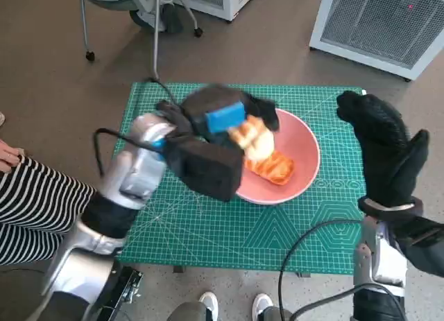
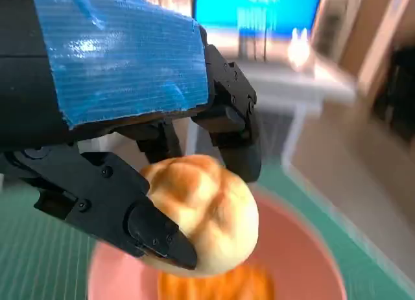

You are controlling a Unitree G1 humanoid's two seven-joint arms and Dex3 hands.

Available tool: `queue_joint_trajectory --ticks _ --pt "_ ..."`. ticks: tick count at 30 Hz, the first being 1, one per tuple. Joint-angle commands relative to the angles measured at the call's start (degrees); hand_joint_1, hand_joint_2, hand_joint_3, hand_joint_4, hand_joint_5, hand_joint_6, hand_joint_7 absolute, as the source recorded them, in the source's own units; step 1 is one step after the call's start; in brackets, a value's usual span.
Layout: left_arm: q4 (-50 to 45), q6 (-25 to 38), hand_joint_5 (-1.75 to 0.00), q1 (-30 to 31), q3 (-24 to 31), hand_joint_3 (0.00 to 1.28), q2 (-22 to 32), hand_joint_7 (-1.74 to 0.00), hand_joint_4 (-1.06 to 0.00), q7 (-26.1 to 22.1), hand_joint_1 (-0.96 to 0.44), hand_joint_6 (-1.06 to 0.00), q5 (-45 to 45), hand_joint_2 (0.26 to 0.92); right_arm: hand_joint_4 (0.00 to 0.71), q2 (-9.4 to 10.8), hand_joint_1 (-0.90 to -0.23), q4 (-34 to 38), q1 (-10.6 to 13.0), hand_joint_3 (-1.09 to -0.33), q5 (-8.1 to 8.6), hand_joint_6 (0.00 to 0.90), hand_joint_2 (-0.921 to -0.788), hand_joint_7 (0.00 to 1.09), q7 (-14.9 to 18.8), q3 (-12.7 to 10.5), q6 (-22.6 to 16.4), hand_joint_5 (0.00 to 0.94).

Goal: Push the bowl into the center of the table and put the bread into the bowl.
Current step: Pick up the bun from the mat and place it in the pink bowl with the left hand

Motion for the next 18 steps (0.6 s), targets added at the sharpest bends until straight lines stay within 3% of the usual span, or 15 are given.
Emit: queue_joint_trajectory --ticks 1,10,18 --pt "5.9 -3.5 -0.04 -2.7 -0.4 0.01 -0.9 -0.11 -0.35 -2.9 -0.29 -0.35 -2.4 0.79 0.144 -0.5 -0.7 -0.9 0.8 -0.713 -0.34 0.032 -0.921 0.39 -1.0 -0.3 1.3 0.0" --pt "12.4 -10.4 0.0 -2.2 1.6 0.01 -1.1 -0.01 -0.15 -1.4 -0.46 -0.25 -5.1 0.794 0.142 -0.9 -0.704 -2.7 0.7 -0.715 -0.54 0.032 -0.921 0.39 -1.9 -0.6 2.5 0.0" --pt "16.8 -13.3 0.0 -2.3 6.2 0.02 -1.7 -0.01 -0.08 -4.4 -0.56 -0.2 -12.6 0.831 0.142 -2.1 -0.707 -4.3 -0.3 -0.717 -0.87 0.035 -0.921 0.4 -2.6 -1.3 4.0 0.0"
